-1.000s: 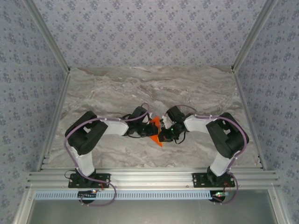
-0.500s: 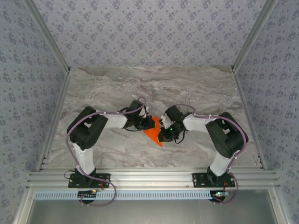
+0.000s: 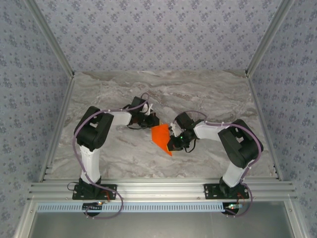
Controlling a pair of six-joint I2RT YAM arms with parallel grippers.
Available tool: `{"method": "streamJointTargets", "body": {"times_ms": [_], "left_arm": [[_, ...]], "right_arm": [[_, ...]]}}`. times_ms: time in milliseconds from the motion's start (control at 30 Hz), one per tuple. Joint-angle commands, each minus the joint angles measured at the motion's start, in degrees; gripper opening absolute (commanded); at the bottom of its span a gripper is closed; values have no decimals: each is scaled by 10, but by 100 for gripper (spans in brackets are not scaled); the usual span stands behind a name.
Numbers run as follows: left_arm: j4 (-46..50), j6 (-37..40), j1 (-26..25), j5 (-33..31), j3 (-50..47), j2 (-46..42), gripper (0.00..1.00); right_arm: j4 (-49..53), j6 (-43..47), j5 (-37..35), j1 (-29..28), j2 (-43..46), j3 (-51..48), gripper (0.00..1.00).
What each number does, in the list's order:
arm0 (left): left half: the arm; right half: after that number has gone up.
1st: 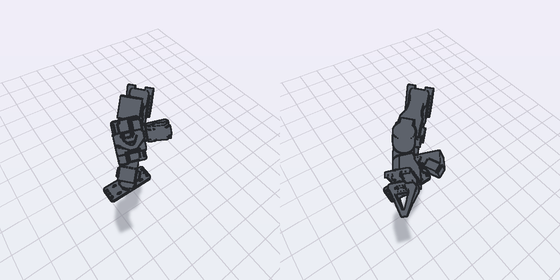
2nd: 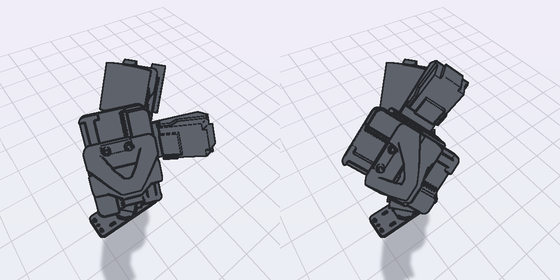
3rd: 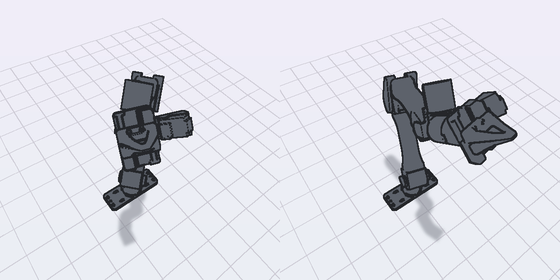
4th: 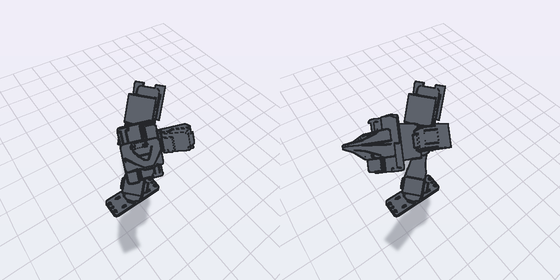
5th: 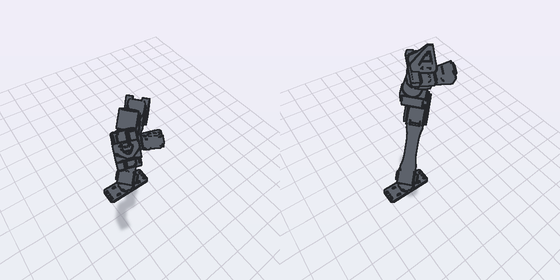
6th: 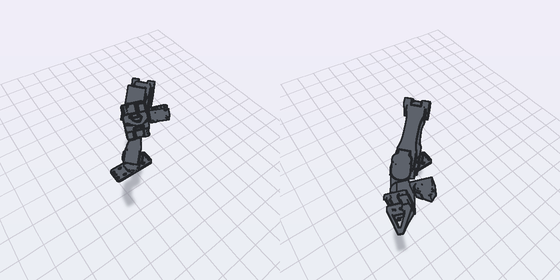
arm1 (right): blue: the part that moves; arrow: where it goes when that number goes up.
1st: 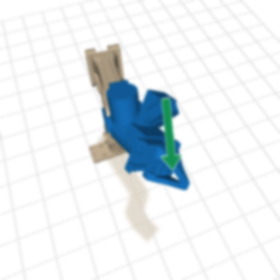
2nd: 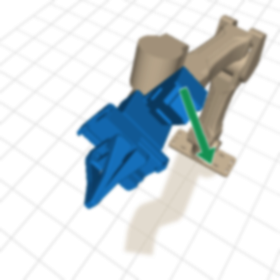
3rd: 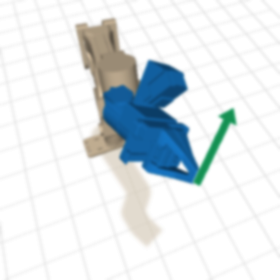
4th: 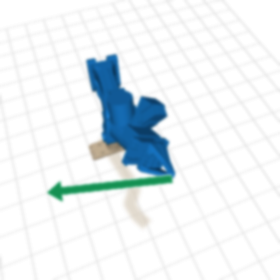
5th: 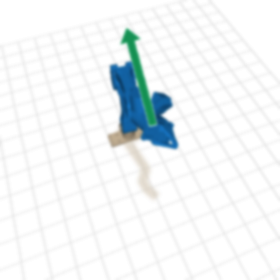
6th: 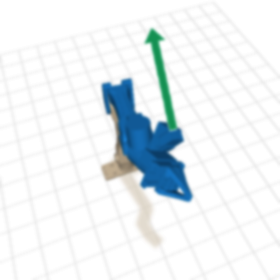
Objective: Fold a paper plane with a square sheet of paper (fold left side to right side)
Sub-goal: Fourth fold the wing at the center of the table.
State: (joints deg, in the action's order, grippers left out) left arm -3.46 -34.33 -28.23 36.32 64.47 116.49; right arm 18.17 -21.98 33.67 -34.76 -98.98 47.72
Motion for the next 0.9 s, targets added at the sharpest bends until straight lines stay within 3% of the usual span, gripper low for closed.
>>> {"method": "streamJointTargets", "body": {"times_ms": [0,233,300,433,633,867], "left_arm": [[-21,27,32,-48,12,24,5],[14,40,56,-31,39,-23,10],[27,43,65,-29,37,-54,14],[27,34,71,-33,-4,-140,26],[-55,-49,36,-49,-150,-253,43],[-101,-119,-42,-101,-221,-259,46]], "right_arm": [[74,5,-106,-4,-32,-38,0],[21,-3,-67,-12,-16,-31,0],[-1,-8,-54,-14,-12,-25,0],[-33,-11,-35,-15,14,-1,9],[-49,-2,-88,-10,102,16,37],[-39,5,-177,4,234,-30,61]]}}
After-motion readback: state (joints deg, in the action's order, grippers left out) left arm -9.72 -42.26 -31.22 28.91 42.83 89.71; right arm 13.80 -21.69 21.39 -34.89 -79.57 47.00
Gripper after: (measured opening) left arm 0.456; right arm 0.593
